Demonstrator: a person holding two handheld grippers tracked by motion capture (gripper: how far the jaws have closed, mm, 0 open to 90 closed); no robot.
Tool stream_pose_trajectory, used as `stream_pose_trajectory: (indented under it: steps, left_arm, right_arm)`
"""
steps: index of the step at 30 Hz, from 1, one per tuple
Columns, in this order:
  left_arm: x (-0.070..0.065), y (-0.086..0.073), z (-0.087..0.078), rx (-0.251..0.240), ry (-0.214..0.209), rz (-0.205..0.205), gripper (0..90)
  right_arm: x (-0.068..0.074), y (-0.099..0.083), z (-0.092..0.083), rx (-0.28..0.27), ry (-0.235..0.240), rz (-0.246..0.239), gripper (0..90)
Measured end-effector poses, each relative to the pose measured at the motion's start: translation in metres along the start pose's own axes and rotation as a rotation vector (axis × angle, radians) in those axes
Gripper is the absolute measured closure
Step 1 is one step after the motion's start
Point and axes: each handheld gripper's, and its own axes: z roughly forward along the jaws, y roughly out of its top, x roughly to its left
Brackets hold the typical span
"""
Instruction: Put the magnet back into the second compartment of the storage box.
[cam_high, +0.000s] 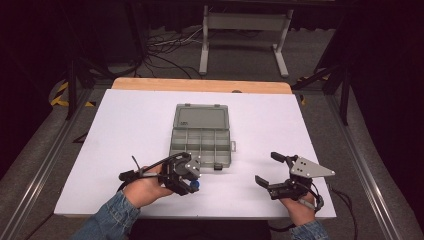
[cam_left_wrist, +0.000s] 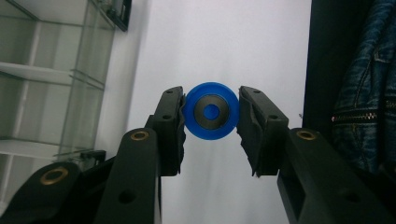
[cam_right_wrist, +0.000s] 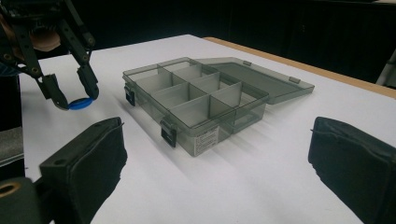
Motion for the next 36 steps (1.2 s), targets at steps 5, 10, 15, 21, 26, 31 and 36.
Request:
stream_pose_trajectory:
  steps: [5,10,15,21,26,31,36]
  left_arm:
    - [0.001,0.003,-0.007,-0.006,0.010,0.010,62.3]
    - [0.003,0.006,-0.014,-0.010,0.019,0.014,62.3]
    - [0.005,0.008,-0.019,-0.023,0.023,0.016,62.3]
    - [0.013,0.010,-0.026,-0.034,0.041,-0.004,62.4]
    - [0.026,0.012,-0.030,-0.039,0.057,-0.033,62.3]
    - [0.036,0.013,-0.034,-0.045,0.074,-0.053,62.3]
    - [0.042,0.015,-0.035,-0.061,0.086,-0.080,62.3]
  right_arm:
    - [0.000,0.000,0.000,0.000,0.000,-0.001,4.5]
    - [-0.001,0.000,-0.001,-0.004,-0.001,-0.004,4.5]
    - [-0.001,0.000,-0.001,-0.004,0.000,-0.003,4.5]
    - [0.000,0.000,-0.001,-0.001,0.001,-0.002,4.5]
    - [0.000,0.000,-0.001,-0.001,0.001,-0.003,4.5]
    - [0.000,0.000,-0.001,-0.003,0.000,-0.003,4.5]
    - [-0.001,0.000,-0.001,-0.002,-0.002,-0.003,4.4]
